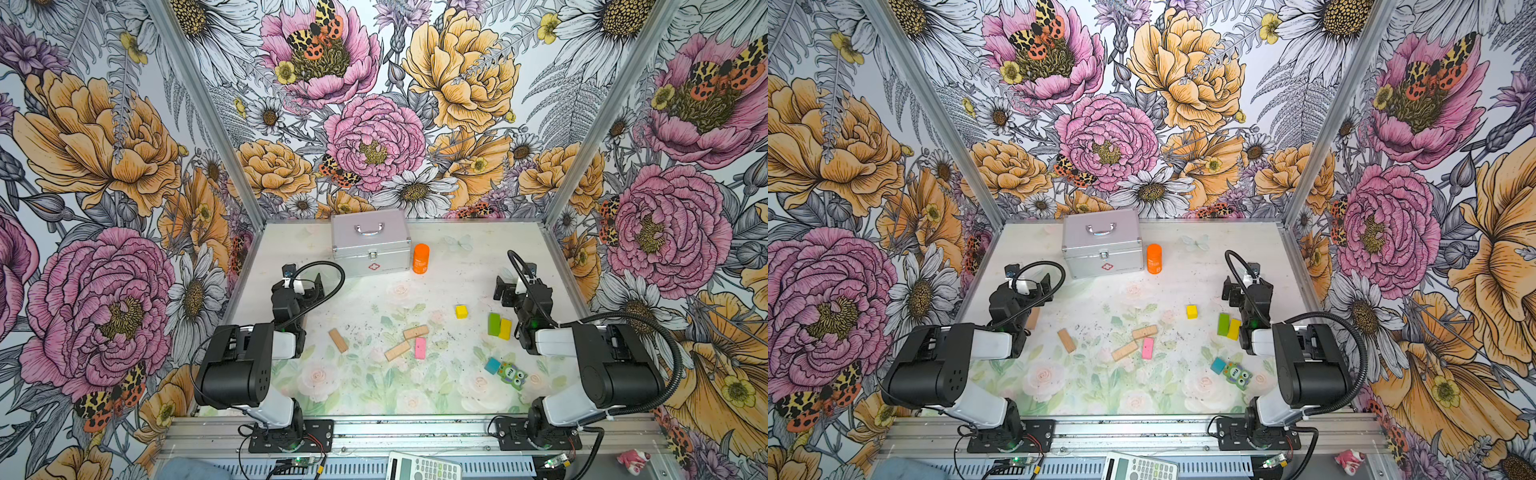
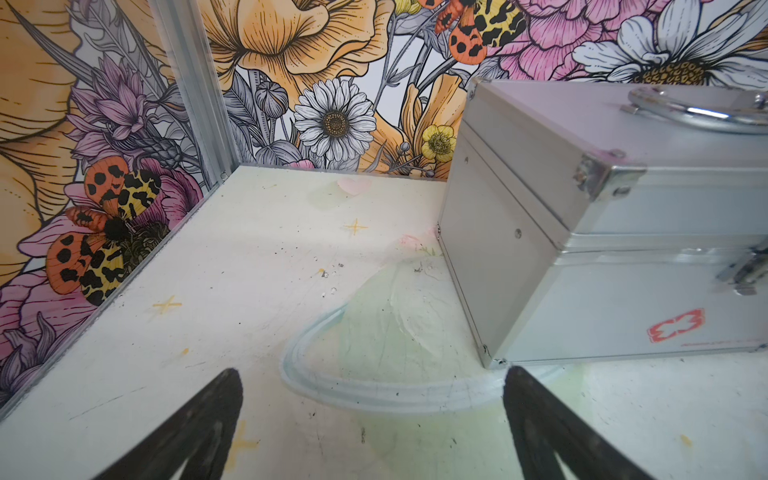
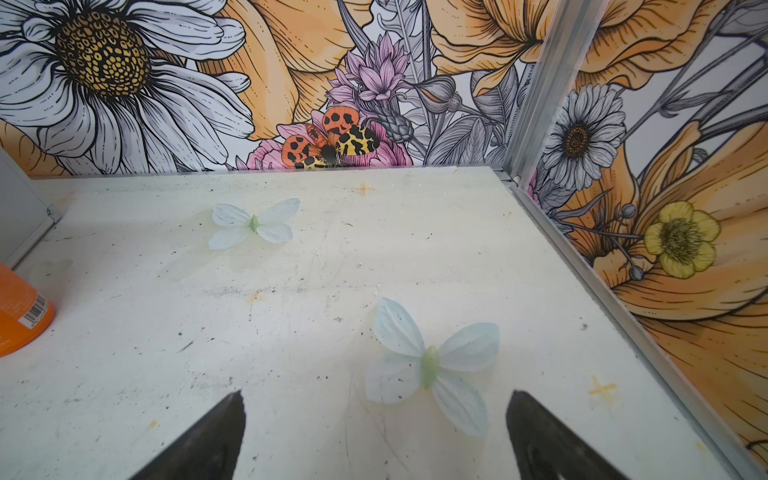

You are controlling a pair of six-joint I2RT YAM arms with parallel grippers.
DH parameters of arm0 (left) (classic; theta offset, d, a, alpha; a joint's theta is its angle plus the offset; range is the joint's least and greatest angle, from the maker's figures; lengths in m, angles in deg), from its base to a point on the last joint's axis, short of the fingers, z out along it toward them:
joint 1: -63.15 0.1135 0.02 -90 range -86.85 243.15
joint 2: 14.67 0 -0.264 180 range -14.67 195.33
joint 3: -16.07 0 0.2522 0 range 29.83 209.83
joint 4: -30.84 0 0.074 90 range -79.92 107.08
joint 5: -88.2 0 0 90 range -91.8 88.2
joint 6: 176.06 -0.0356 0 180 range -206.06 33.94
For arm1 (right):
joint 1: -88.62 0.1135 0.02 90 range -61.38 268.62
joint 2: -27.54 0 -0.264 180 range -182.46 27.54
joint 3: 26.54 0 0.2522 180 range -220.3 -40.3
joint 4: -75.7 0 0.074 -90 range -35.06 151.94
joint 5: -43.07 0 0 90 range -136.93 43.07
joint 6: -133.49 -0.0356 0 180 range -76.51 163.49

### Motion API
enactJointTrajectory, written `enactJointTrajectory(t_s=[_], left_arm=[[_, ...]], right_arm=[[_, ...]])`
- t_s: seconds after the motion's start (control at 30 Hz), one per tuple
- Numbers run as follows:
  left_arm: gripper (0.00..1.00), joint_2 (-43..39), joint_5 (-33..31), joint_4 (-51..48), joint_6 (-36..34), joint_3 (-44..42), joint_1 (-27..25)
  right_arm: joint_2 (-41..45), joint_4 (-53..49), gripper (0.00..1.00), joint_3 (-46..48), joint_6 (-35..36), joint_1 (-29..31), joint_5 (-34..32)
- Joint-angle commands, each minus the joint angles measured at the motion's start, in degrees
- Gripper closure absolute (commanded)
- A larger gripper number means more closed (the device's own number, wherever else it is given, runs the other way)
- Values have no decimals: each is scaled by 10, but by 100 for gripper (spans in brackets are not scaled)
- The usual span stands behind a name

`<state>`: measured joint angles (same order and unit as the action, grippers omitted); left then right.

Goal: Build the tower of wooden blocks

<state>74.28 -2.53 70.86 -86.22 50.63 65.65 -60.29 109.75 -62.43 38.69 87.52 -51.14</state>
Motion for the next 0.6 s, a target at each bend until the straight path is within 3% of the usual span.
enactJointTrajectory(t_s=[0.0, 0.37, 0.47, 0.57], left_arm=[[1, 1, 20, 3, 6, 9, 4], [1, 1, 29, -2, 4, 12, 5], [1, 1, 28, -1, 4, 11, 5], [1, 0, 29, 1, 3, 10, 4]], right_arm=[[-2, 11, 0, -7, 6, -2, 5], [-1, 10, 0, -8, 8, 0, 3], [10, -7, 0, -13, 8, 10, -34], [48, -101, 0, -48, 6, 32, -103]])
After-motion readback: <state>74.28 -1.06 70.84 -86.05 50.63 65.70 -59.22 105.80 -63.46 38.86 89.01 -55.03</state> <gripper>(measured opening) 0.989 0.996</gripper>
